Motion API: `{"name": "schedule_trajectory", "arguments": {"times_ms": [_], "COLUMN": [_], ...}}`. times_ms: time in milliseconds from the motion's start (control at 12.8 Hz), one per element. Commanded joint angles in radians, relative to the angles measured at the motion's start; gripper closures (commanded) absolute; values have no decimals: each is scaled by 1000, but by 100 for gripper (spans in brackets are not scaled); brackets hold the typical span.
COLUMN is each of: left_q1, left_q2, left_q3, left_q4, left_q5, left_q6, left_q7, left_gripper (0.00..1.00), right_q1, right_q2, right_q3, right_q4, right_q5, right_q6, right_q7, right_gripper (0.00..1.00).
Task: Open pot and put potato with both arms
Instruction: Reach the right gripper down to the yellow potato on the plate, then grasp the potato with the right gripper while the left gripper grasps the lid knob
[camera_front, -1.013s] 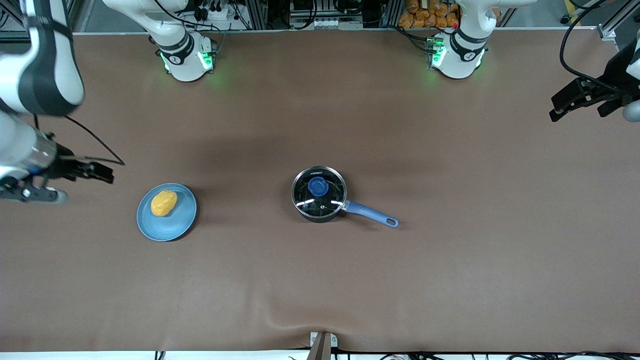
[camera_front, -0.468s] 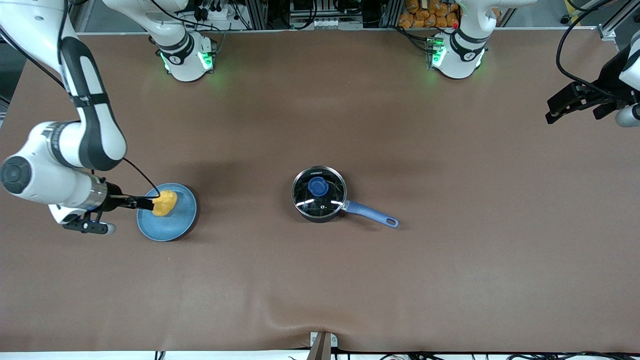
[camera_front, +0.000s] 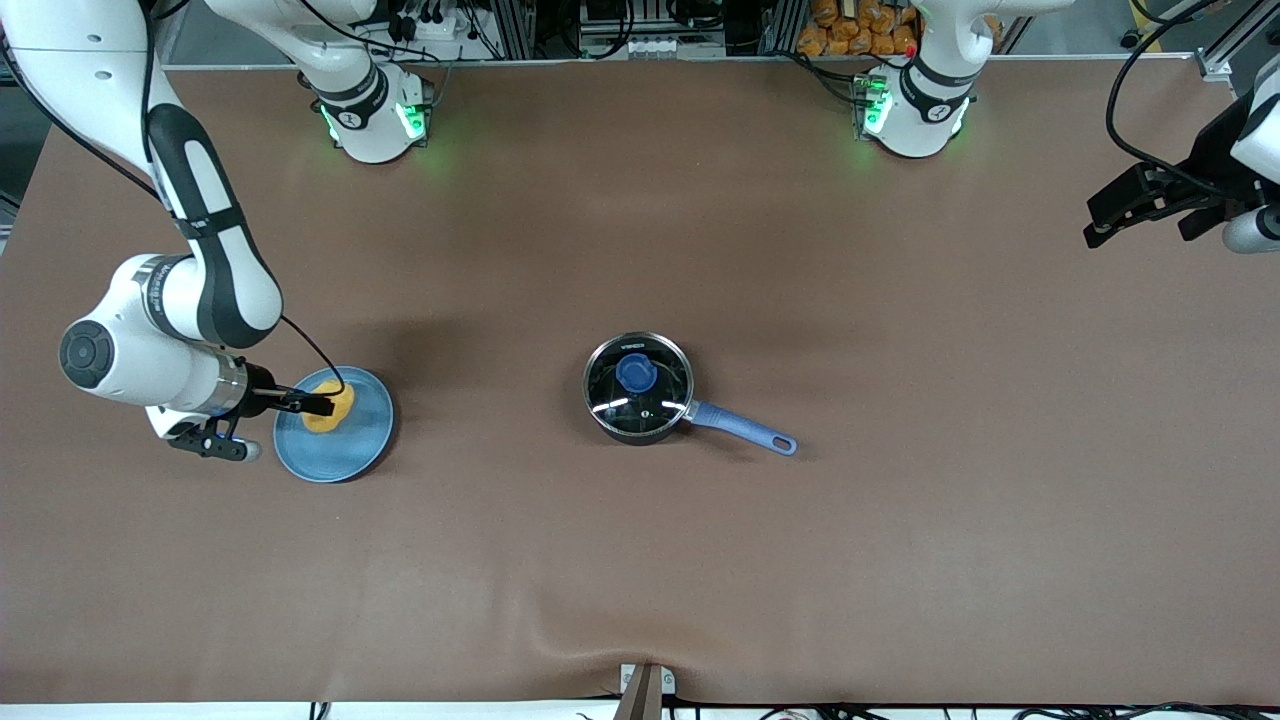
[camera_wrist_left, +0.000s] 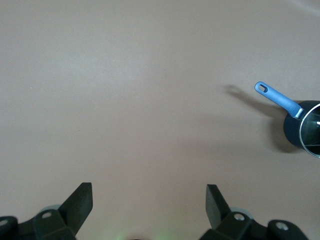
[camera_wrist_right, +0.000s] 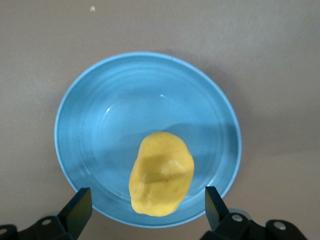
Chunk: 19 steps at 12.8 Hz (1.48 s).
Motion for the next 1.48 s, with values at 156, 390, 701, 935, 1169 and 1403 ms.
{"name": "schedule_trajectory", "arguments": {"times_ms": [156, 390, 701, 935, 1169, 1403], "left_q1": [8, 6, -81, -252, -435, -559], "left_q2": [-1, 9, 44, 124, 265, 487], "left_q3": [0, 0, -25, -72, -71, -60], "left_q4": [10, -6, 1, 14, 47, 206], "left_q5": [-14, -14, -12, 2, 20, 34], "left_q6": [-2, -25, -18, 25, 177, 284], "left_q7": [9, 8, -46, -240, -385, -616], "left_gripper": [0, 0, 0, 0, 0, 0], "right_q1": [-6, -5, -6, 6, 9, 17], "right_q2": [27, 41, 48, 48, 48, 44], "right_q3": [11, 12, 12, 12, 12, 15], "right_q4": [-47, -55, -58, -58, -56, -40], "right_q5": [40, 42, 45, 45, 45, 43], "right_q6": [91, 115, 123, 123, 122, 112], "right_q7": [-4, -2, -2, -2, -4, -2], "right_gripper": [0, 0, 0, 50, 88, 98]}}
